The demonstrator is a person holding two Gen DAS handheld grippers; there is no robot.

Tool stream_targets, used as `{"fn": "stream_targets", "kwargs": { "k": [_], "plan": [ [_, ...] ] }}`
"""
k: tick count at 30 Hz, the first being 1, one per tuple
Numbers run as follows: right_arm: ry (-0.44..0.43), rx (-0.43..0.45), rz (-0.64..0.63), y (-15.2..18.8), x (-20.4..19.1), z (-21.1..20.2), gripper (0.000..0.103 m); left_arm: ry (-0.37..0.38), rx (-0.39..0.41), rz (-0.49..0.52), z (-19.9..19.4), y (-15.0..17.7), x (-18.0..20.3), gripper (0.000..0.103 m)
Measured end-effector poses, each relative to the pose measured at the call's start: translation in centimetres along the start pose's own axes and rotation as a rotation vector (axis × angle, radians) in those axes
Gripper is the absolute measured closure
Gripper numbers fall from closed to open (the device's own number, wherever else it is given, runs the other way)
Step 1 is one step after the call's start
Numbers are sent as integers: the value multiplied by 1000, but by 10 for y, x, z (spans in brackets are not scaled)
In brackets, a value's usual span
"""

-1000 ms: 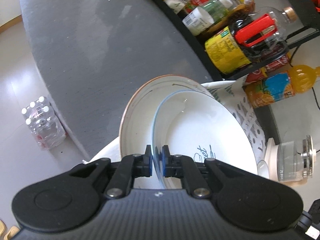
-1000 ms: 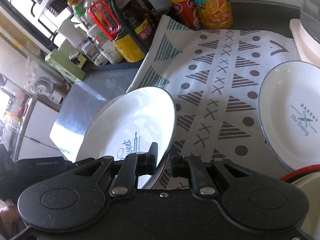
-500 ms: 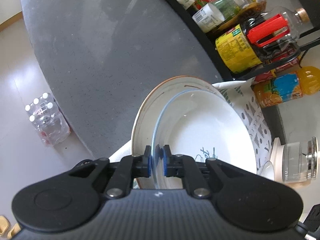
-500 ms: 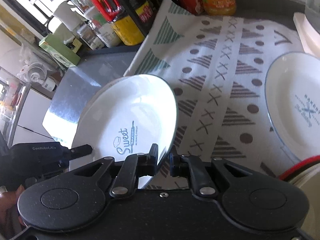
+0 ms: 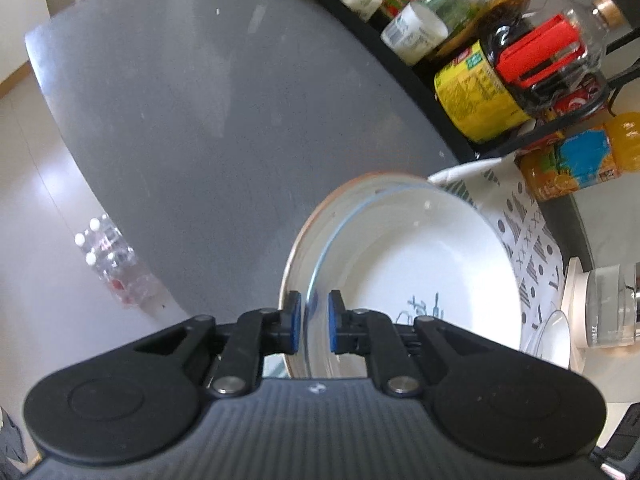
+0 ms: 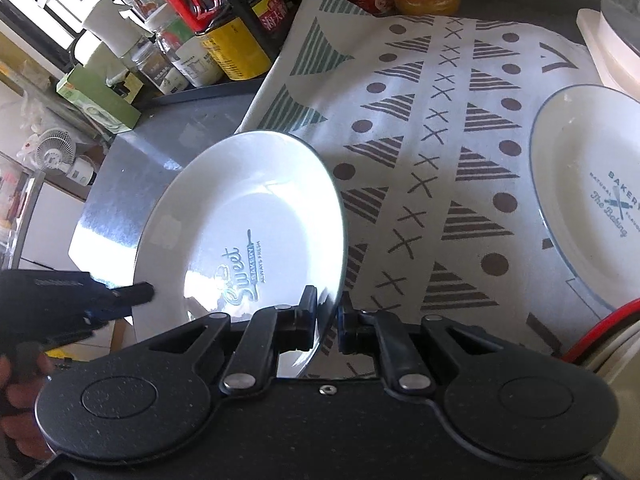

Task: Organize plates and bowls
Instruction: 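Open both grippers and lift them off the plate stack, then move both grippers to the rim of the white 'BAKERY' plate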

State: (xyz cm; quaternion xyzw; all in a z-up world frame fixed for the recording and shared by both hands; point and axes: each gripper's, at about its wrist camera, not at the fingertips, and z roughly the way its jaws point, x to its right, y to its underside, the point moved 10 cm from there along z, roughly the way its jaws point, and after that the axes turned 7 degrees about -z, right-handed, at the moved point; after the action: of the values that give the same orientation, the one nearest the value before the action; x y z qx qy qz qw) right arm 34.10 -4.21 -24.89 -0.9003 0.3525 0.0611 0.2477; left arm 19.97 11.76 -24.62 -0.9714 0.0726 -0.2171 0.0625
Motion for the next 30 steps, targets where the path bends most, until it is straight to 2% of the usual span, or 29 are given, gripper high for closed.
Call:
{"fn": "stream_targets", "kwargs": {
  "k": [2, 6, 11, 14, 17, 20, 22, 24, 30],
  "plan": [
    [5, 1, 7, -1, 0, 2, 93, 1, 6, 3, -5, -5, 0, 91],
    [8, -2, 25, 0, -1, 7, 92, -62, 40, 37, -11, -16, -6, 74],
    [7, -14, 51, 0, -1, 14, 90, -74, 24, 20, -9, -25, -10, 69],
    [1, -3, 64, -4, -3, 11, 83, -92, 32, 47, -12, -32, -2, 57],
    [-14, 32, 76, -13, -4, -1, 77, -84, 55, 81, -17, -39, 15, 45],
    [-29, 77, 102, -22, -1, -17, 71, -57, 64, 130, -18, -43, 42, 40],
    [-23, 108, 123, -30, 6, -29, 61, -37, 62, 161, -17, -42, 60, 38],
    [-14, 142, 140, -38, 16, -41, 58, -16, 56, 195, -15, -38, 80, 36],
    [22, 215, 211, -51, 54, -69, 57, 31, 20, 287, -1, -17, 129, 35]
  ]
}}
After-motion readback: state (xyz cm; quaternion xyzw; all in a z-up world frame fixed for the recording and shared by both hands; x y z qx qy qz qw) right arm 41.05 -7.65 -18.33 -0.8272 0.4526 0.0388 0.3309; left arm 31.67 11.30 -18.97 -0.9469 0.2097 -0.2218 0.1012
